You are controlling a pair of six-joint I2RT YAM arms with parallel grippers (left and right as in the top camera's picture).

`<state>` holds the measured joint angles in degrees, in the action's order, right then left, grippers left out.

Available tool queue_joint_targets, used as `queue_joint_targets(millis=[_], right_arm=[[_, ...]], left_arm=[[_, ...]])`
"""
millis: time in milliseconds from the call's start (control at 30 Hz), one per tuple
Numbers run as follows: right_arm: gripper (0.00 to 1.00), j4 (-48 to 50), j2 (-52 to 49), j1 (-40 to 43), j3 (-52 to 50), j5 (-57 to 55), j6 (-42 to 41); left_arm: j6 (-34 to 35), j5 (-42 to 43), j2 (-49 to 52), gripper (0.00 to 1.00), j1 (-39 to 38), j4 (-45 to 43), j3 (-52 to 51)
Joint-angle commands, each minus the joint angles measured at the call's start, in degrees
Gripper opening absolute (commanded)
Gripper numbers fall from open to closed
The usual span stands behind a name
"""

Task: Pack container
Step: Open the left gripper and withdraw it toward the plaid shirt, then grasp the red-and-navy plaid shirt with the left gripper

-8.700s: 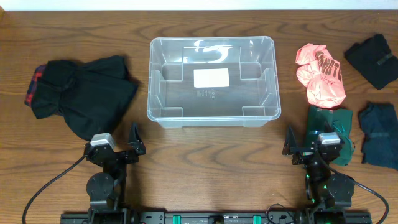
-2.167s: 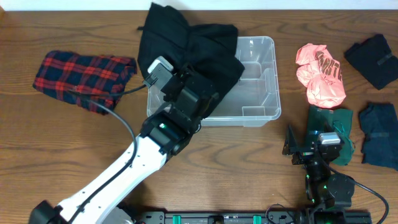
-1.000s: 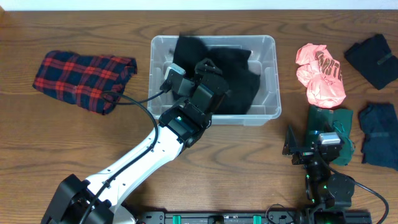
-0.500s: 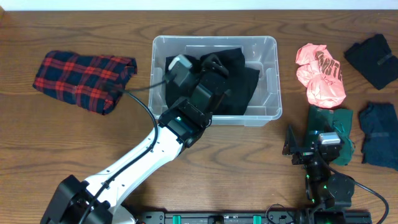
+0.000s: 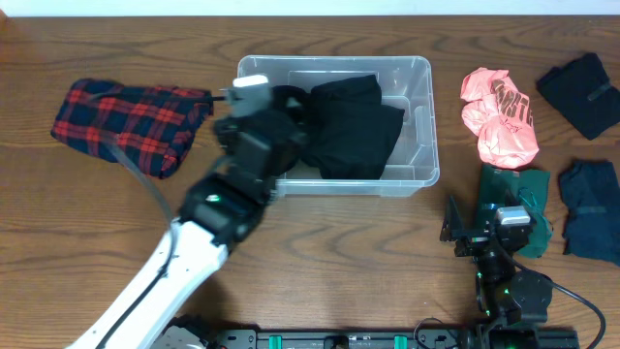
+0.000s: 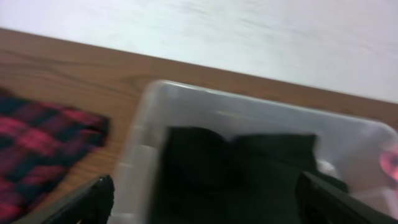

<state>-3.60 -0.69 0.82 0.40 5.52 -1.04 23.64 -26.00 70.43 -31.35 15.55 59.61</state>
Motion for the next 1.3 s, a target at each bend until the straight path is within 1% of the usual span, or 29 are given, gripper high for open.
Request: queue_joint_targets(millis=[0, 100, 333, 467, 667, 733, 867, 1133, 1267], right_arm=[[0.99, -0.22, 0.31, -0.37, -0.09, -0.15, -0.61], [0.99, -0.22, 0.31, -0.37, -0.09, -0.15, -0.61], [0.99, -0.22, 0.31, -0.37, -0.09, -0.15, -0.61], [0.99, -0.22, 0.31, -0.37, -0.09, -0.15, -0.59], [0.99, -0.22, 0.31, -0.37, -0.09, -0.15, -0.61], [0.99, -0.24, 0.31, -0.37, -0.09, -0.15, -0.61], [0.99, -0.22, 0.31, -0.37, -0.09, -0.15, -0.61], [0.99, -0.22, 0.31, -0.37, -0.09, -0.15, -0.61], [0.99, -0.22, 0.31, -0.37, -0.09, -0.15, -0.59]], left_arm=[[-3.50, 2.10, -2.51, 0.99, 5.55, 2.27, 1.27], [-3.50, 7.50, -3.30, 0.99, 11.98, 4.35, 1.27], [-3.45, 27.36, -2.86, 0.98, 28.76, 5.40, 1.27], [-3.39, 34.88, -2.62, 0.98, 37.77, 6.10, 1.27], [-2.34, 43.69, -0.17, 0.98, 49.70, 7.32, 1.27], [-1.03, 45.03, 1.73, 0.98, 52.48, 7.39, 1.27], [2.23, 45.07, 6.75, 0.98, 56.26, 7.37, 1.27], [6.71, 45.07, 16.28, 0.98, 59.19, 6.58, 1.27], [6.73, 47.60, 19.85, 0.98, 60.94, 4.26, 1.27]])
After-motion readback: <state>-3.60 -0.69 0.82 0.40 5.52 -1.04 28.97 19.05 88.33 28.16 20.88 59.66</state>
